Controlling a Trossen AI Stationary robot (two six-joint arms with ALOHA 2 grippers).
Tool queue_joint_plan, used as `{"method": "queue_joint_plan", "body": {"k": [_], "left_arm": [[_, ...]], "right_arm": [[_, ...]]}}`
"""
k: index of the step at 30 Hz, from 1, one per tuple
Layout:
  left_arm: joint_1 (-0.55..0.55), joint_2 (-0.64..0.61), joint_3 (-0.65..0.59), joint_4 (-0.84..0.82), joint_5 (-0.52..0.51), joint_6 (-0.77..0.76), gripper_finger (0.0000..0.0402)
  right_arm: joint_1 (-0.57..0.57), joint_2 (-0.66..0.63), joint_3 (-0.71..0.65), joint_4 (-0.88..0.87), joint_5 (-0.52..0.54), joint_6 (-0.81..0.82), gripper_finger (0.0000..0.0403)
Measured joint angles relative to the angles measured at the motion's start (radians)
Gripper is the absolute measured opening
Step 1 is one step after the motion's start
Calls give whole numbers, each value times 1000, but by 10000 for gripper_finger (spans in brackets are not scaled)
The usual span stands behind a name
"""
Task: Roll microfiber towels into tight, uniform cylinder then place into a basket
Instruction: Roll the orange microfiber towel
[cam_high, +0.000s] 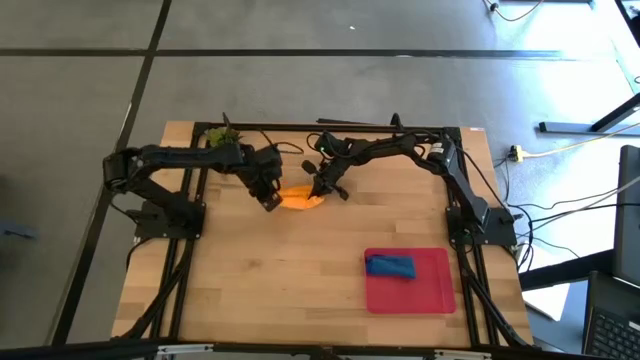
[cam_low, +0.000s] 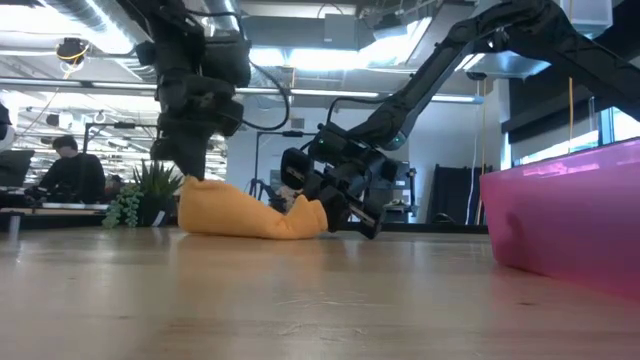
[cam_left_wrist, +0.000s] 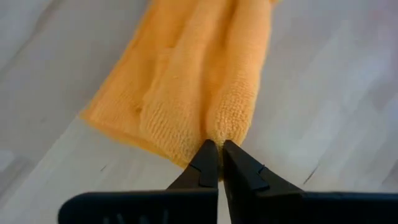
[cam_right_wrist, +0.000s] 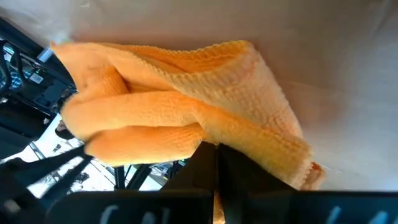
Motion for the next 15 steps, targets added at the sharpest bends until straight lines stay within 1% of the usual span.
{"method": "queue_joint_plan", "body": {"k": [4, 8, 13, 15], "left_arm": [[53, 0, 0, -25, -3, -41, 0], [96, 0, 0, -38, -30, -74, 0], [116, 17, 3, -25, -92, -128, 0], [121, 35, 1, -23, -99, -143, 0]], "right_arm": [[1, 0, 0, 0, 2, -5, 9], [1, -1, 0, 2, 6, -11, 9], [1, -2, 0, 5, 7, -32, 9], [5, -2, 0, 3, 8, -34, 9]]}}
